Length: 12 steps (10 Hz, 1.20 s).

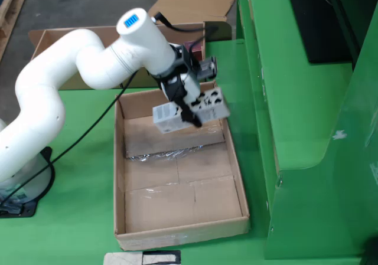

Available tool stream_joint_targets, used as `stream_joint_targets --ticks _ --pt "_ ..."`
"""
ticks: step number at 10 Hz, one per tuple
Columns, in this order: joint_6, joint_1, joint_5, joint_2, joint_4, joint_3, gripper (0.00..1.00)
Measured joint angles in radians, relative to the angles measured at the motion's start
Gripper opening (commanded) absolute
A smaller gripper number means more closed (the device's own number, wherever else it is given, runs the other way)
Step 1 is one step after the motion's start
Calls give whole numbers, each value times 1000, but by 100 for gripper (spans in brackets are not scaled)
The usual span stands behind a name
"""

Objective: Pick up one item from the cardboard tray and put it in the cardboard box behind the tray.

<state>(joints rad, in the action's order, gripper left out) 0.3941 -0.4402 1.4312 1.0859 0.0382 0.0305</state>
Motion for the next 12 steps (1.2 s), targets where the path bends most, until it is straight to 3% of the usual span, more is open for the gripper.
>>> stream_joint_targets --ticks 5,9,12 --pt "-60 -74 -138 -55 -216 0 0" --pt "-90 -121 -196 -117 -248 -2 0" --pt "-86 -136 -183 -233 -173 -5 0"
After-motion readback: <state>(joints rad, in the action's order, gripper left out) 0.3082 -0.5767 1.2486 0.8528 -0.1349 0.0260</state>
